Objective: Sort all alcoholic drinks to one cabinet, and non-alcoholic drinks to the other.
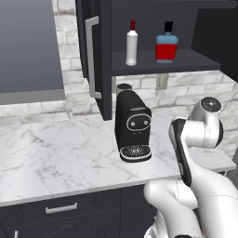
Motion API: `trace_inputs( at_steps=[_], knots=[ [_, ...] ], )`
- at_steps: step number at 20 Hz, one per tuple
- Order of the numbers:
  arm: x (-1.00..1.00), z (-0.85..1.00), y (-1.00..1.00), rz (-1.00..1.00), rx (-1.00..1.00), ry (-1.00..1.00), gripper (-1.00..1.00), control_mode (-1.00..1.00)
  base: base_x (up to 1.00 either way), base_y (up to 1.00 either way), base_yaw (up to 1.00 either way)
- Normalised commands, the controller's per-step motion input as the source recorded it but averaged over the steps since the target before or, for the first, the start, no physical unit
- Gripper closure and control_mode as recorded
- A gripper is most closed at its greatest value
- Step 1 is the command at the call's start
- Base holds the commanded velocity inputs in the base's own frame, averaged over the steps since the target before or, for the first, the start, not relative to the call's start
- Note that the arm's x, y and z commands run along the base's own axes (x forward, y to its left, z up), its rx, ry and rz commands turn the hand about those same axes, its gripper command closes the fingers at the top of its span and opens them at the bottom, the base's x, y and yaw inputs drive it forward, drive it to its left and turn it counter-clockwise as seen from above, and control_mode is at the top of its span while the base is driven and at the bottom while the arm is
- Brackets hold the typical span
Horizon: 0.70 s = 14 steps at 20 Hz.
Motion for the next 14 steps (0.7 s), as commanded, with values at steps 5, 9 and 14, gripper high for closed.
trace_inputs(
  at_steps=[5,9,14],
  knots=[
    [-0.01,0.96,0.29,0.01,0.0,-0.01,1.0,-1.0,0.0,0.0,0.0],
    [-0.02,0.62,0.1,0.02,0.0,-0.05,1.0,-1.0,0.0,0.0,0.0],
    [-0.06,0.49,0.0,0.01,0.03,-0.01,1.0,-1.0,0.0,0.0,0.0]
  ],
)
